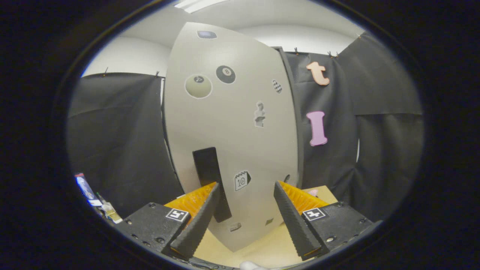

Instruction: Open the shoe cabinet door, grab the shoes and put them into the shoe cabinet, then close the shoe cabinet door.

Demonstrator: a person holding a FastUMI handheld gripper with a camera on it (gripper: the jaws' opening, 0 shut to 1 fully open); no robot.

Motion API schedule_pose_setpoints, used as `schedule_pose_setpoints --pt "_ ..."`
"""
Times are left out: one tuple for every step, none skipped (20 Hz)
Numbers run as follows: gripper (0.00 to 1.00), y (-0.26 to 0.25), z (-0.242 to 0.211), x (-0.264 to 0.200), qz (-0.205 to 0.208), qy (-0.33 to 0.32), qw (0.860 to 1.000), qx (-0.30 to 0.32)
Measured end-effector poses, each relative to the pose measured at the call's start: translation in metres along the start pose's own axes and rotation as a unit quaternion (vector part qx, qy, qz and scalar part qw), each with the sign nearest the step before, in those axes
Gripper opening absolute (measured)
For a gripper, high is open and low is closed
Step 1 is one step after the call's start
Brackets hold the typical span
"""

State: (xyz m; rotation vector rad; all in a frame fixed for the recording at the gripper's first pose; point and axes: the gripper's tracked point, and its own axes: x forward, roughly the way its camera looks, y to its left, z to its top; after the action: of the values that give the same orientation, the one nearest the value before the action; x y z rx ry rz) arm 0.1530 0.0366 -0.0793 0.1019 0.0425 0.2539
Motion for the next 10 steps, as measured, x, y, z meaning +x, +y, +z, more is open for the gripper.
schedule_pose_setpoints --pt "0.97 0.007 0.000 0.005 0.001 0.003 1.000 -0.005" --pt "0.98 0.013 -0.001 0.010 -0.002 0.007 1.000 -0.011" --pt "0.98 0.020 0.000 0.013 -0.004 0.007 1.000 -0.014" --pt "0.98 0.025 0.001 0.014 -0.004 0.008 1.000 -0.017" --pt "0.98 0.027 0.003 0.013 -0.008 0.006 1.000 -0.020" --pt "0.98 0.027 0.007 0.013 -0.014 0.004 1.000 -0.025" --pt "0.98 0.027 0.010 0.010 -0.019 0.006 0.999 -0.029" --pt "0.98 0.026 0.013 0.009 -0.024 0.007 0.999 -0.031" --pt "0.98 0.024 0.017 0.006 -0.027 0.006 0.999 -0.034" --pt "0.98 0.021 0.023 0.001 -0.033 0.006 0.999 -0.036"
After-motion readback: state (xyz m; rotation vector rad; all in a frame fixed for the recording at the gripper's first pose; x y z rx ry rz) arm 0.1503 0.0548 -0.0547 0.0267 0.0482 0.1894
